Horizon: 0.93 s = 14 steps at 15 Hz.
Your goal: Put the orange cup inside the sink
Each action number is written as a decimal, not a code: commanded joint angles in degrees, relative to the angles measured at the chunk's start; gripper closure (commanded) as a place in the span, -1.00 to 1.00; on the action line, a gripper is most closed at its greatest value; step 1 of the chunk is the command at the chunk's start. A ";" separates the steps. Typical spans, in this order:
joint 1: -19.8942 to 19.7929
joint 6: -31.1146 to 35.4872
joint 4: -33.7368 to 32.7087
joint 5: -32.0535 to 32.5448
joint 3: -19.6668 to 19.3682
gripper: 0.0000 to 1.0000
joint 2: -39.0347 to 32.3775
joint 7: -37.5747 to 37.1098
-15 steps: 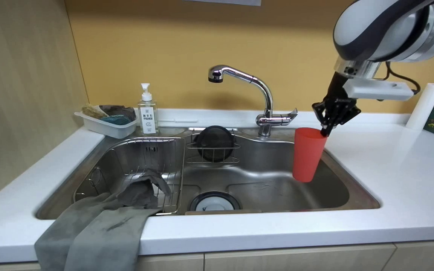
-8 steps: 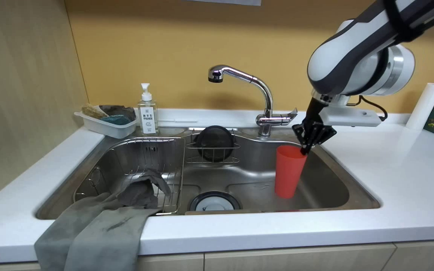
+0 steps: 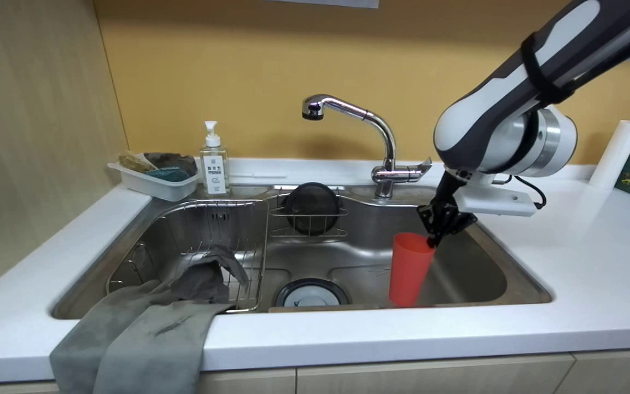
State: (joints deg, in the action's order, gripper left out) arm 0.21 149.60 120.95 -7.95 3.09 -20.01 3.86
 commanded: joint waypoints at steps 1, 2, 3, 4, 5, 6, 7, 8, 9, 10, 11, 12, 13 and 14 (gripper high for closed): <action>-0.79 2.48 0.23 -0.26 0.50 0.99 -1.07 0.95; -0.82 2.99 0.27 -0.05 0.45 0.99 -1.43 0.97; -0.91 3.35 0.28 -0.04 0.52 0.99 -1.72 1.10; -0.90 3.72 0.28 0.19 0.43 0.99 -2.02 1.02; -0.86 3.90 0.26 0.39 0.33 0.99 -2.31 0.88; -0.81 4.06 0.23 0.59 0.20 0.99 -2.58 0.70; -0.70 4.43 0.19 0.90 0.00 0.99 -2.87 0.46; -0.75 4.81 0.13 0.88 0.02 0.99 -3.15 0.45; -0.68 5.10 0.07 1.08 -0.14 0.99 -3.46 0.25; -0.60 5.41 -0.03 1.29 -0.29 0.99 -3.81 0.08; -0.58 5.71 -0.09 1.40 -0.36 0.99 -4.10 0.01; -0.53 5.89 -0.14 1.54 -0.45 0.99 -4.36 -0.07; -0.56 5.87 -0.19 1.56 -0.46 0.99 -4.53 -0.07; -0.59 5.86 -0.24 1.53 -0.48 0.99 -4.67 -0.11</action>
State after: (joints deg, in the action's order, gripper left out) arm -0.35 154.87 120.95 -7.57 2.84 -24.38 4.67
